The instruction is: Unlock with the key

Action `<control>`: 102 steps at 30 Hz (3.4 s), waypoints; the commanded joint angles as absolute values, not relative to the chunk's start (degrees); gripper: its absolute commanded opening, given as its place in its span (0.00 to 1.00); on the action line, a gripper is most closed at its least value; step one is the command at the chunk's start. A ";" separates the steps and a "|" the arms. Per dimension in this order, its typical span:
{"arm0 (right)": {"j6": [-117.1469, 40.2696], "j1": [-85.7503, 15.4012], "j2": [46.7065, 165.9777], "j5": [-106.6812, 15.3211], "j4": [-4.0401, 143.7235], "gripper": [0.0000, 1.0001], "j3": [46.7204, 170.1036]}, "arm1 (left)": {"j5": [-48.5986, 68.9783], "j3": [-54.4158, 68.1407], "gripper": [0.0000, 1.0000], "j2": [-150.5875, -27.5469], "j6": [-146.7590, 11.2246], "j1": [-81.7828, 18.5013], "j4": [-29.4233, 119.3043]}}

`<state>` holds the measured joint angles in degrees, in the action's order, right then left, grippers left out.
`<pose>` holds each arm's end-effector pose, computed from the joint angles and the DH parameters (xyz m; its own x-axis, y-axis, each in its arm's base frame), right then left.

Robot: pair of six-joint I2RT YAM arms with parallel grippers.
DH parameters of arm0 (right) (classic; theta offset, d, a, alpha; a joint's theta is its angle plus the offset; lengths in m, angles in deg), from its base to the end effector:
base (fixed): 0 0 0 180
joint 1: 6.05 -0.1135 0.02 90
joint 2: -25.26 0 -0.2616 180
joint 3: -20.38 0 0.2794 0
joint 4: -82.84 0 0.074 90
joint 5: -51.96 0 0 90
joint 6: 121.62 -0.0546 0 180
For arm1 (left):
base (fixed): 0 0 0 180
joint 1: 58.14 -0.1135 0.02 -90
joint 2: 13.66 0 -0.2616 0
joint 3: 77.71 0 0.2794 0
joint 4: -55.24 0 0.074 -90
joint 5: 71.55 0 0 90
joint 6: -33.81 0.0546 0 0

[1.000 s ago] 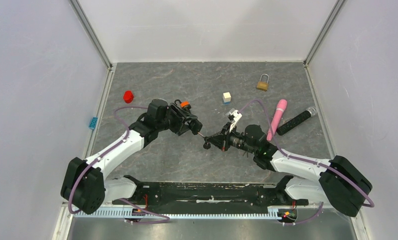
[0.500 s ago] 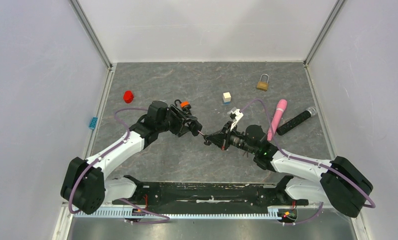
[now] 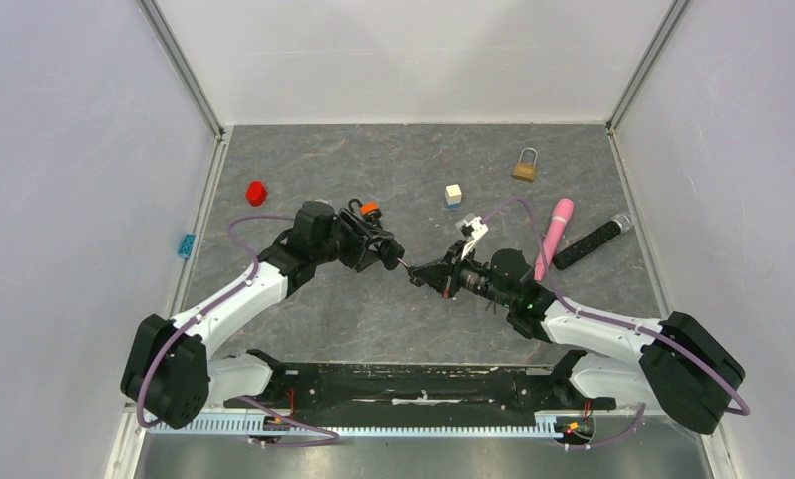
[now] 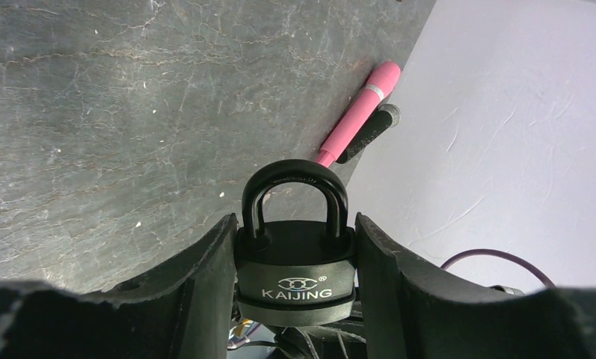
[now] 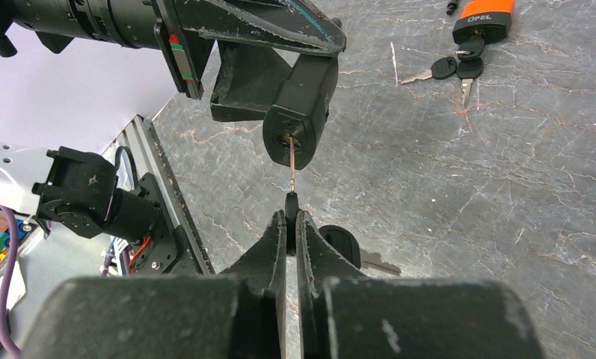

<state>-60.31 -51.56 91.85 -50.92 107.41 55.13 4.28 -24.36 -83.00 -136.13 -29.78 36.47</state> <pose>0.1873 0.2080 0.1901 -0.4860 0.1730 -0.8566 -0.7034 0.5042 0.5010 0.2582 -0.1545 0.2089 -0.7154 -0.6987 -0.0061 -0.3826 0.3990 -0.8333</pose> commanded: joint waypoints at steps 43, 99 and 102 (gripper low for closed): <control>-63.13 -52.06 91.86 -45.36 115.39 0.00 52.94 | 17.57 -23.36 0.02 -76.84 -142.18 -21.63 32.09; -110.35 -45.24 120.14 -64.54 175.79 0.00 51.82 | 16.98 -29.55 0.02 -70.96 -134.23 -10.14 68.22; -111.59 -45.29 120.55 -64.23 176.60 0.00 51.57 | 17.34 -29.70 0.02 -70.01 -133.29 -10.15 67.96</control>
<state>-105.49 -44.07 118.51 -62.20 156.26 48.85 30.64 -32.01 -73.93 -132.96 -13.61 51.48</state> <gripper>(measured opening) 0.022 0.588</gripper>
